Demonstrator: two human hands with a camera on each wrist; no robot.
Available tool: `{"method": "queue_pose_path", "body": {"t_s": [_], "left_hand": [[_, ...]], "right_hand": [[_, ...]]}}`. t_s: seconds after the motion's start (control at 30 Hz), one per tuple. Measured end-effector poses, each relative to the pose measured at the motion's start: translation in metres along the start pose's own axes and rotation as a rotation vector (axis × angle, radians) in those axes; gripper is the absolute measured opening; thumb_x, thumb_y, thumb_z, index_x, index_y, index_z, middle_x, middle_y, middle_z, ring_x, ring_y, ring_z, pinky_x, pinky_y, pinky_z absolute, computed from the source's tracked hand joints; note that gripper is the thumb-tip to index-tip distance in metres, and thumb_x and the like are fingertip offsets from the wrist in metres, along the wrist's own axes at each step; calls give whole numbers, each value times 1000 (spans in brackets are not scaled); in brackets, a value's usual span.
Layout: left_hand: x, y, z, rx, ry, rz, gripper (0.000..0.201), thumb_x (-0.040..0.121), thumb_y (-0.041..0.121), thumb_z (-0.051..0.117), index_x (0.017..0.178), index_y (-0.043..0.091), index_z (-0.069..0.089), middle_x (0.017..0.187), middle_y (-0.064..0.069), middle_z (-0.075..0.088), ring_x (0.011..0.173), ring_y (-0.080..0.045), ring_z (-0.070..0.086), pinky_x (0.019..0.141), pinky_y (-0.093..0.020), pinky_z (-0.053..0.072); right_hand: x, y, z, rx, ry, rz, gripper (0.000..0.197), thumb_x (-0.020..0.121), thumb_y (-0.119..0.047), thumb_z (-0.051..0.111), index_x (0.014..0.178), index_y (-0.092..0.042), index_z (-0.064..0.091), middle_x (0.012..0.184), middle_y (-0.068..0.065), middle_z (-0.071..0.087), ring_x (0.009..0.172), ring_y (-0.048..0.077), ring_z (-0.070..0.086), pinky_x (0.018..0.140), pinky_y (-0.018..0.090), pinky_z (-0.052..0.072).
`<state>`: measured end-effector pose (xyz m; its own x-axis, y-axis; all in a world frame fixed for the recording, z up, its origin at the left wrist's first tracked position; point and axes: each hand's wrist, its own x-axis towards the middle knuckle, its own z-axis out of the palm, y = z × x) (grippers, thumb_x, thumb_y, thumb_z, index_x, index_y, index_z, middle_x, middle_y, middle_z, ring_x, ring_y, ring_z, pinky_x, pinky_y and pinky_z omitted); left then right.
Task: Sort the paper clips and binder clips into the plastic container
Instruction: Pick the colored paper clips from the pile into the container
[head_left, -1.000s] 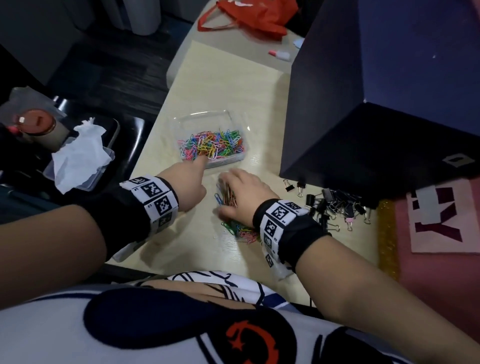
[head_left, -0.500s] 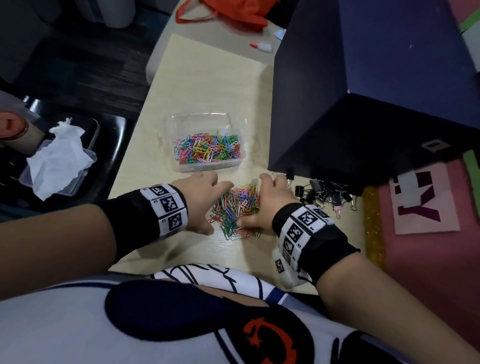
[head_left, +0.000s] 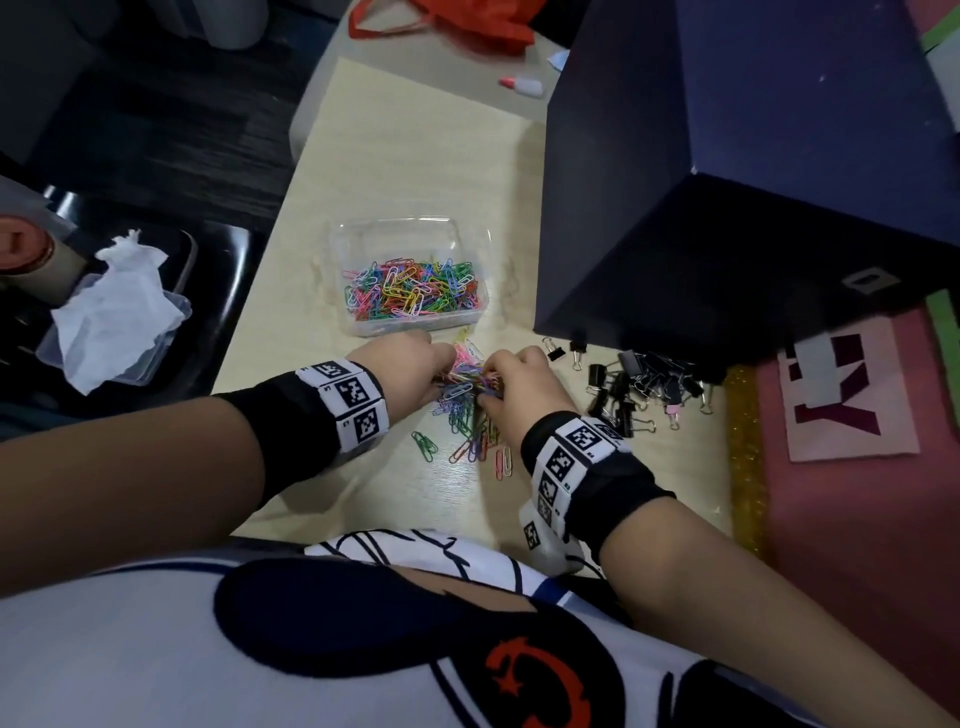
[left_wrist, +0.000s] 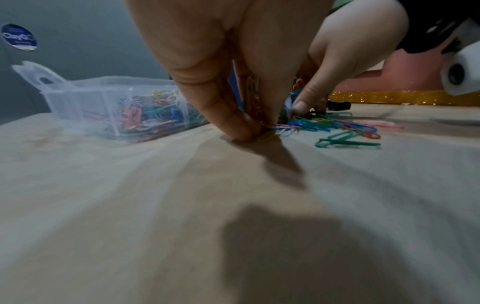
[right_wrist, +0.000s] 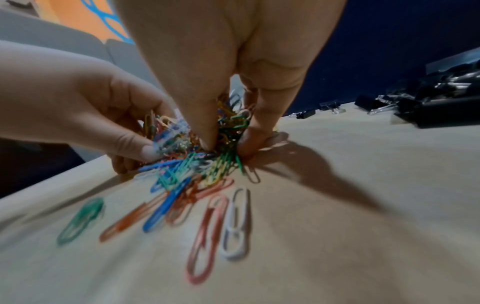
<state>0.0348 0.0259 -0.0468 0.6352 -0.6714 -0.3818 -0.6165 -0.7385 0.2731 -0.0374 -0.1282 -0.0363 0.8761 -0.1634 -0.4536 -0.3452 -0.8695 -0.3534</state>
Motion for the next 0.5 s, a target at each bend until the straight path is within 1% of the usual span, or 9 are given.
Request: {"method": "queue_pose_path", "body": {"t_s": [0.13, 0.23, 0.33, 0.4, 0.47, 0.5], "left_hand": [[-1, -4, -5, -54, 42, -12, 33, 90, 31, 58, 117, 14, 53, 110, -13, 57, 104, -32, 56, 82, -34, 45], [-5, -5, -13, -111, 87, -21, 36, 89, 35, 60, 119, 16, 54, 111, -10, 58, 104, -29, 55, 84, -35, 47], [-10, -9, -27, -177, 156, -21, 36, 88, 36, 62, 118, 18, 57, 107, -9, 59, 101, -29, 56, 84, -35, 46], [-13, -15, -37, -201, 218, -21, 35, 86, 35, 64, 116, 17, 59, 106, -9, 62, 101, -29, 57, 85, -34, 44], [-15, -22, -47, -223, 270, -48, 36, 85, 33, 67, 116, 17, 61, 106, -10, 62, 100, -29, 58, 84, -31, 42], [-15, -26, -52, -231, 284, -74, 37, 84, 33, 67, 117, 17, 61, 106, -10, 62, 100, -29, 58, 83, -30, 41]], "right_hand": [[6, 0, -10, 3, 27, 17, 32, 91, -24, 61, 122, -17, 55, 121, 7, 47, 108, 24, 53, 90, 25, 38], [7, -3, -21, 14, 53, 11, 31, 89, -26, 64, 119, -19, 59, 119, 6, 51, 109, 22, 52, 87, 23, 36], [9, -11, -34, 18, 60, -20, 29, 87, -30, 67, 114, -22, 62, 117, 5, 55, 106, 23, 55, 88, 24, 39], [13, -19, -44, 13, 72, -48, 30, 85, -32, 68, 113, -23, 62, 117, 4, 57, 105, 22, 56, 87, 23, 39], [20, -27, -52, 21, 89, -76, 32, 84, -32, 70, 113, -23, 62, 115, 5, 58, 103, 22, 56, 85, 23, 40], [25, -32, -55, 35, 97, -90, 32, 84, -32, 70, 113, -23, 62, 114, 5, 59, 99, 22, 57, 83, 24, 41]]}}
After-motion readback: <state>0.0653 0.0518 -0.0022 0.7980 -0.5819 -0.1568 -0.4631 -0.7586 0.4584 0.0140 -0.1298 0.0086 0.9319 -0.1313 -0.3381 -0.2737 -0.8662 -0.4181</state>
